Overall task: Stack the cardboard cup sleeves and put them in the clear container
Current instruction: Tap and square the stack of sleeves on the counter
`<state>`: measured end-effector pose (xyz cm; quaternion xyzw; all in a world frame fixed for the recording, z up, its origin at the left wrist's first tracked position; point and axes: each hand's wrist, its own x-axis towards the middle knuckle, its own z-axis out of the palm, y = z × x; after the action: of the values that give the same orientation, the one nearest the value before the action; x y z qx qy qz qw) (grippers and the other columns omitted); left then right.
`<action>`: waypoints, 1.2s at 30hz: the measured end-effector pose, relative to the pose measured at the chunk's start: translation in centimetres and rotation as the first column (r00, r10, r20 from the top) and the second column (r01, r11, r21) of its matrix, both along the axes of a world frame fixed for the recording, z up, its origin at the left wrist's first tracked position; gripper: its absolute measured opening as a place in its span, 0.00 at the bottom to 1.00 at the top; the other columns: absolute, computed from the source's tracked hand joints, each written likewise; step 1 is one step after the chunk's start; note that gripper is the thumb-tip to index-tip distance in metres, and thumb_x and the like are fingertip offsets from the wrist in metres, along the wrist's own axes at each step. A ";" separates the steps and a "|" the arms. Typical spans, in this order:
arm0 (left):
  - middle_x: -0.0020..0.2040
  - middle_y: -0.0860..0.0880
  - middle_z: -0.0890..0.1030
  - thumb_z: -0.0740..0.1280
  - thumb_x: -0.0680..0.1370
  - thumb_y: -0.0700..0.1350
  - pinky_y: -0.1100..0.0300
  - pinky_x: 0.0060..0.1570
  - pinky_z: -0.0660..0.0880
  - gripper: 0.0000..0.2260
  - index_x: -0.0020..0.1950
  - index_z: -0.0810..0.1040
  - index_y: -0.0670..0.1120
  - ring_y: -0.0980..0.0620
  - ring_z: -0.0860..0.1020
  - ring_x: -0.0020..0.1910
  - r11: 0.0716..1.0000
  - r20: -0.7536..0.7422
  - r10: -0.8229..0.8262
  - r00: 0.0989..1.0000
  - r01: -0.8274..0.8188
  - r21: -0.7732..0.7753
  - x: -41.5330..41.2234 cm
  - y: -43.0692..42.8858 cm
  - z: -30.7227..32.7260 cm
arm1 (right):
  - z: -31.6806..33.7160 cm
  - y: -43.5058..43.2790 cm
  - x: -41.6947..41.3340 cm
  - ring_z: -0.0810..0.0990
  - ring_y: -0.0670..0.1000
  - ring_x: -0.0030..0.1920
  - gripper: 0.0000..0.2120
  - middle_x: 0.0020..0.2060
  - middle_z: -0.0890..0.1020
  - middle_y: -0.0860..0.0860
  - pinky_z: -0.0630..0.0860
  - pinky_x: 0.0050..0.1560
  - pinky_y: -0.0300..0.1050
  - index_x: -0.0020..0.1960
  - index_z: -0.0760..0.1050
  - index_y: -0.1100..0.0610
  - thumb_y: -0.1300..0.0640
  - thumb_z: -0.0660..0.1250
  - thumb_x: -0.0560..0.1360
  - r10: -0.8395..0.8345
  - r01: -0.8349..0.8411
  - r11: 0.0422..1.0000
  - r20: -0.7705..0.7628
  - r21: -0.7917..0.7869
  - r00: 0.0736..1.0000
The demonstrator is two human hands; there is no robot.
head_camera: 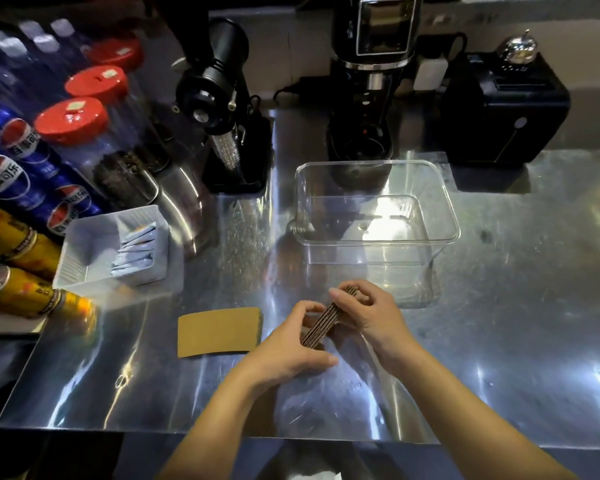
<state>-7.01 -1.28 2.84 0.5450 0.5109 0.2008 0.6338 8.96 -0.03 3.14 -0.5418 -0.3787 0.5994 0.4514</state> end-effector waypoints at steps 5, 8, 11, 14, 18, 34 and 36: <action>0.44 0.49 0.82 0.74 0.66 0.48 0.48 0.47 0.77 0.12 0.46 0.76 0.56 0.50 0.80 0.43 0.959 -0.122 0.200 0.972 -0.169 0.227 -2.3 -0.3 -0.6 | 0.2 1.0 -1.6 0.75 0.56 0.36 0.09 0.30 0.75 0.56 0.75 0.46 0.61 0.38 0.75 0.60 0.55 0.71 0.70 -0.029 0.025 0.997 -0.065 -0.067 0.997; 0.36 0.50 0.82 0.73 0.65 0.50 0.46 0.42 0.77 0.09 0.41 0.77 0.53 0.49 0.80 0.37 0.884 -0.011 0.401 0.916 -0.383 0.269 -3.4 -0.6 -1.0 | 0.4 1.6 -2.6 0.78 0.55 0.37 0.11 0.31 0.77 0.54 0.77 0.50 0.63 0.38 0.75 0.59 0.52 0.70 0.69 -0.024 0.014 0.994 -0.093 -0.111 0.995; 0.31 0.58 0.79 0.71 0.67 0.53 0.66 0.34 0.71 0.06 0.39 0.75 0.57 0.59 0.75 0.31 0.817 0.060 0.492 0.869 -0.484 0.314 -4.2 -0.6 -1.0 | 0.3 1.9 -3.4 0.82 0.57 0.45 0.16 0.40 0.80 0.58 0.80 0.50 0.60 0.43 0.78 0.59 0.46 0.69 0.69 0.030 -0.044 0.987 -0.090 -0.152 0.996; 0.34 0.59 0.79 0.67 0.69 0.52 0.66 0.38 0.72 0.05 0.40 0.72 0.60 0.60 0.76 0.34 0.799 0.097 0.517 0.850 -0.520 0.300 -3.8 -0.5 -1.0 | 0.1 2.1 -4.1 0.81 0.58 0.46 0.15 0.41 0.79 0.58 0.80 0.49 0.57 0.43 0.77 0.58 0.46 0.67 0.71 0.023 -0.039 0.988 -0.107 -0.151 0.994; 0.47 0.43 0.78 0.70 0.69 0.51 0.36 0.57 0.71 0.09 0.45 0.71 0.55 0.41 0.77 0.50 0.809 0.274 0.553 0.787 -0.586 0.053 -1.1 -0.6 -1.5 | -0.5 2.3 -3.9 0.77 0.56 0.41 0.11 0.37 0.76 0.56 0.76 0.46 0.58 0.38 0.74 0.54 0.47 0.65 0.72 -0.110 0.106 0.988 -0.030 -0.109 0.993; 0.33 0.59 0.77 0.60 0.75 0.52 0.59 0.42 0.68 0.10 0.35 0.76 0.55 0.60 0.74 0.36 0.691 0.296 0.665 0.685 -0.716 0.104 2.0 1.3 -4.6 | -4.5 -0.1 -1.5 0.70 0.43 0.33 0.09 0.28 0.74 0.40 0.65 0.40 0.44 0.34 0.74 0.48 0.49 0.62 0.71 -0.230 0.225 0.971 0.051 0.082 0.972; 0.32 0.59 0.76 0.59 0.75 0.53 0.57 0.43 0.67 0.11 0.35 0.75 0.54 0.57 0.72 0.36 0.707 0.297 0.652 0.698 -0.701 0.096 1.8 1.0 -5.0 | -4.8 -0.3 -1.5 0.70 0.43 0.34 0.09 0.28 0.74 0.41 0.65 0.41 0.45 0.34 0.74 0.49 0.49 0.61 0.71 -0.210 0.204 0.973 0.050 0.103 0.976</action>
<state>-5.21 -0.27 -2.15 0.3505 0.5719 0.5358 0.5128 7.46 -0.36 -1.70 -0.5737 -0.3624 0.5130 0.5257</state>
